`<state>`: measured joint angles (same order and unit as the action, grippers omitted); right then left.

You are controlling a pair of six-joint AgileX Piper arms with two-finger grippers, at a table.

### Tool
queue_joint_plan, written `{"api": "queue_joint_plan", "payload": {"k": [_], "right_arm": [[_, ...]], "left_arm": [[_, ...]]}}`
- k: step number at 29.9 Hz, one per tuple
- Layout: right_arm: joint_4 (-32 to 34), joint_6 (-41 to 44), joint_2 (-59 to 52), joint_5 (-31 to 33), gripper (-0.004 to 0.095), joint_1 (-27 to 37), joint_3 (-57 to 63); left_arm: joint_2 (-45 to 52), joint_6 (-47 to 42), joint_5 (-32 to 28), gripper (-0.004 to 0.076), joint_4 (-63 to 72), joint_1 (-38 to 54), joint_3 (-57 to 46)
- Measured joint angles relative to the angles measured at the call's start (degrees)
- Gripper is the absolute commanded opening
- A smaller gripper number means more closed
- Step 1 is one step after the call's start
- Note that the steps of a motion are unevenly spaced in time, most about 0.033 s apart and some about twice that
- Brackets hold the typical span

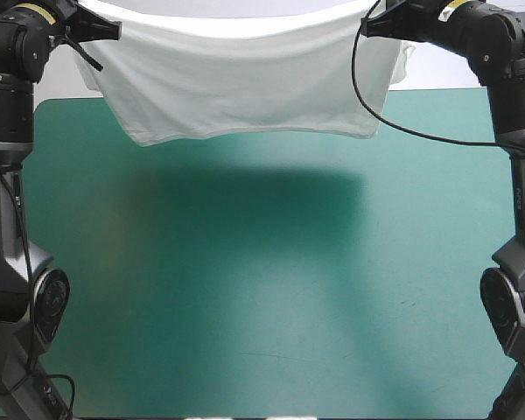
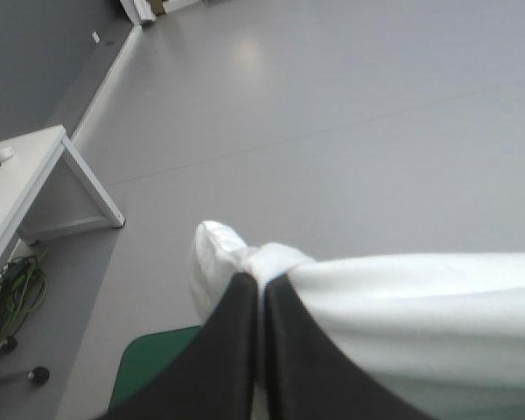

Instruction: Fold the cloth

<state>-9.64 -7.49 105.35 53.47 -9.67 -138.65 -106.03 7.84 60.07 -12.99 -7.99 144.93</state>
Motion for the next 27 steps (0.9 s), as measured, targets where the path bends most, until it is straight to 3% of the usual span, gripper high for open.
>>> {"api": "queue_joint_plan", "payload": {"k": [8,14,19,27], "right_arm": [[1.57,2.09,10.0,16.72,-0.0019,0.0,0.59],[0.69,3.84,11.75,18.11,-0.0019,0.0,9.57],[0.8,3.83,4.33,18.11,-0.0019,0.0,22.99],[1.14,3.65,-10.86,17.91,-0.0019,0.0,45.39]], "left_arm": [[-8.64,-0.01,8.72,-0.0008,2.45,0.0,-8.77],[-11.89,0.28,11.65,-0.0008,4.38,0.0,-20.39],[-5.13,0.18,11.52,-0.0008,4.49,0.0,-32.76],[13.53,-1.09,11.2,-0.0008,9.56,0.0,-55.3]]}}
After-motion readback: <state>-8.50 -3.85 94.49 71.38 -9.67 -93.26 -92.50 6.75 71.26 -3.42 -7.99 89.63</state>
